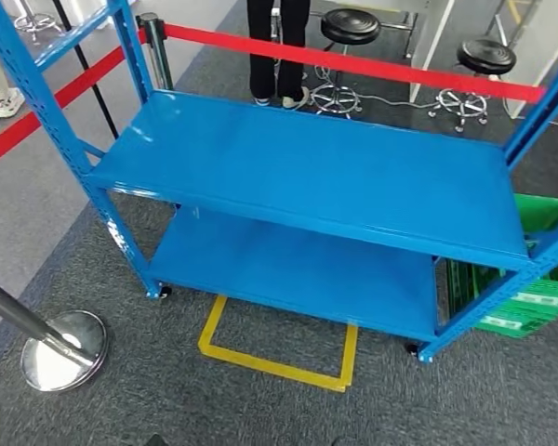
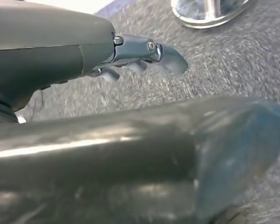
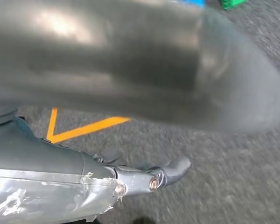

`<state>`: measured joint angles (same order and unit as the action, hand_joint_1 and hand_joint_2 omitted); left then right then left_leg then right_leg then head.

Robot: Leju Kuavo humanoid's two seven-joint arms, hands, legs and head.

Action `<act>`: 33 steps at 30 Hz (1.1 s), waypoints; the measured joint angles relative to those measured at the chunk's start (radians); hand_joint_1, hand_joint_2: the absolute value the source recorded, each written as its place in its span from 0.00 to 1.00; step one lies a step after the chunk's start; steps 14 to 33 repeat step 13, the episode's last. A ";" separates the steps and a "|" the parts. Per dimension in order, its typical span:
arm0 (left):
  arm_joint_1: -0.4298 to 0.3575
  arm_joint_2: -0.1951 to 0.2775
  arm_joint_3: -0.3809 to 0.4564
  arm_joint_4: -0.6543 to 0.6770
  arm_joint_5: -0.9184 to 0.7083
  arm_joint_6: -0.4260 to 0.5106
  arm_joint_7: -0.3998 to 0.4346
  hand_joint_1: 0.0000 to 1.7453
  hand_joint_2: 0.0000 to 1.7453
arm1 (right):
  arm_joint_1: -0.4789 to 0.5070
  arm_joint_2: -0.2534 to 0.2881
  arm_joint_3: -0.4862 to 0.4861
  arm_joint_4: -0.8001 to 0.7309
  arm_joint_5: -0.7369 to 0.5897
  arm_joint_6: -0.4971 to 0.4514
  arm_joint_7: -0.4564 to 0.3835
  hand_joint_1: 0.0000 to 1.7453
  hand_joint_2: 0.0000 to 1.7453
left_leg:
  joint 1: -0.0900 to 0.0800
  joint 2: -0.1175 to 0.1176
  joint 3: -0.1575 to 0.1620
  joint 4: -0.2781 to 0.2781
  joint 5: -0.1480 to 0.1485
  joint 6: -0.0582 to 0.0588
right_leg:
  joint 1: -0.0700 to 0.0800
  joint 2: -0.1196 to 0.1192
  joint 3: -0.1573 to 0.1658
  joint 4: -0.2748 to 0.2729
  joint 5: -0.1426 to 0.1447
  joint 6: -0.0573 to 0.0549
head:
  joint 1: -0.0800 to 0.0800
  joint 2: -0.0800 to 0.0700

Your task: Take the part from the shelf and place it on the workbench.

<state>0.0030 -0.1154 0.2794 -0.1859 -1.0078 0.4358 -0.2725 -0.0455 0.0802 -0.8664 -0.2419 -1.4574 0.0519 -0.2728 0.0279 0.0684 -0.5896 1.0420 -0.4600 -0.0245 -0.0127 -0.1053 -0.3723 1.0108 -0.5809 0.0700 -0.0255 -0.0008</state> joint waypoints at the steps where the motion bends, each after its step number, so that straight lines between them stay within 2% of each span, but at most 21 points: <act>1: -0.001 0.000 0.002 0.000 0.001 0.000 0.000 0.00 0.00 | -0.005 0.000 0.000 0.000 -0.001 0.000 0.001 0.00 0.00 | 0.004 -0.011 0.014 -0.006 -0.005 0.005 | -0.001 0.014 -0.014 0.039 0.024 0.005 | 0.006 0.000; 2: -0.003 0.000 0.003 0.000 0.003 -0.001 0.000 0.00 0.00 | -0.009 0.000 -0.001 0.000 -0.001 0.000 0.003 0.00 0.00 | 0.005 -0.019 0.030 -0.012 -0.011 0.010 | -0.003 0.036 -0.050 0.097 0.044 0.008 | 0.012 0.000; 3: -0.004 0.000 0.006 0.000 0.005 -0.002 0.000 0.00 0.00 | -0.011 0.001 -0.001 0.001 -0.001 -0.001 0.006 0.00 0.00 | 0.005 -0.026 0.050 -0.021 -0.021 0.013 | -0.005 0.061 -0.093 0.163 0.051 0.009 | 0.016 0.000; 4: -0.004 0.000 0.008 0.000 0.007 -0.004 0.000 0.00 0.00 | -0.009 0.001 -0.002 0.001 -0.001 -0.003 0.008 0.00 0.00 | 0.004 -0.032 0.071 -0.033 -0.033 0.015 | -0.004 0.083 -0.141 0.220 0.035 0.006 | 0.020 0.000; 5: -0.004 0.000 0.010 0.000 0.009 -0.006 0.002 0.00 0.00 | -0.006 0.001 -0.003 0.002 -0.001 -0.005 0.010 0.00 0.00 | 0.002 -0.039 0.097 -0.047 -0.046 0.017 | -0.002 0.094 -0.189 0.257 -0.008 0.002 | 0.022 0.000; 6: -0.004 0.000 0.011 0.000 0.009 -0.008 0.004 0.00 0.00 | -0.001 0.002 -0.004 0.003 -0.001 -0.007 0.011 0.00 0.00 | -0.001 -0.045 0.127 -0.061 -0.059 0.018 | 0.002 0.099 -0.231 0.274 -0.063 -0.005 | 0.025 0.000; 7: -0.003 0.000 0.013 0.000 0.009 -0.009 0.007 0.00 0.00 | 0.002 0.002 -0.006 0.003 -0.001 -0.008 0.012 0.00 0.00 | -0.005 -0.049 0.159 -0.075 -0.074 0.019 | 0.006 0.100 -0.266 0.270 -0.114 -0.012 | 0.028 0.000; 8: -0.003 0.000 0.014 0.000 0.009 -0.009 0.010 0.00 0.00 | 0.005 0.002 -0.007 0.004 -0.001 -0.010 0.013 0.00 0.00 | -0.010 -0.050 0.194 -0.089 -0.090 0.019 | 0.010 0.101 -0.295 0.250 -0.142 -0.022 | 0.030 0.000; 9: -0.003 0.000 0.016 0.000 0.009 -0.010 0.012 0.00 0.00 | 0.007 0.002 -0.008 0.005 -0.001 -0.011 0.015 0.00 0.00 | -0.015 -0.048 0.230 -0.100 -0.109 0.019 | 0.015 0.098 -0.318 0.213 -0.122 -0.034 | 0.032 0.000; 10: -0.001 0.000 0.018 0.000 0.009 -0.010 0.014 0.00 0.00 | 0.010 0.003 -0.009 0.006 -0.001 -0.012 0.016 0.00 0.00 | -0.019 -0.044 0.260 -0.109 -0.129 0.020 | 0.021 0.088 -0.338 0.167 -0.050 -0.049 | 0.033 0.000; 11: 0.000 0.000 0.021 0.002 0.009 -0.011 0.014 0.00 0.00 | 0.013 0.003 -0.010 0.007 -0.001 -0.014 0.016 0.00 0.00 | -0.024 -0.041 0.289 -0.112 -0.152 0.018 | 0.029 0.076 -0.352 0.123 0.056 -0.062 | 0.031 0.000; 12: 0.000 0.000 0.023 0.003 0.010 -0.011 0.015 0.00 0.00 | 0.014 0.003 -0.013 0.008 -0.001 -0.016 0.017 0.00 0.00 | -0.027 -0.037 0.310 -0.114 -0.175 0.014 | 0.036 0.067 -0.358 0.095 0.149 -0.070 | 0.027 0.000; 13: 0.000 0.000 0.024 0.004 0.010 -0.012 0.016 0.00 0.00 | 0.015 0.003 -0.014 0.008 -0.001 -0.017 0.017 0.00 0.00 | -0.029 -0.036 0.319 -0.113 -0.186 0.012 | 0.040 0.060 -0.361 0.081 0.208 -0.074 | 0.025 0.000; 33: 0.000 0.000 0.024 0.004 0.010 -0.012 0.016 0.00 0.00 | 0.015 0.003 -0.014 0.008 -0.001 -0.017 0.017 0.00 0.00 | -0.029 -0.036 0.319 -0.113 -0.186 0.012 | 0.040 0.060 -0.361 0.081 0.208 -0.074 | 0.025 0.000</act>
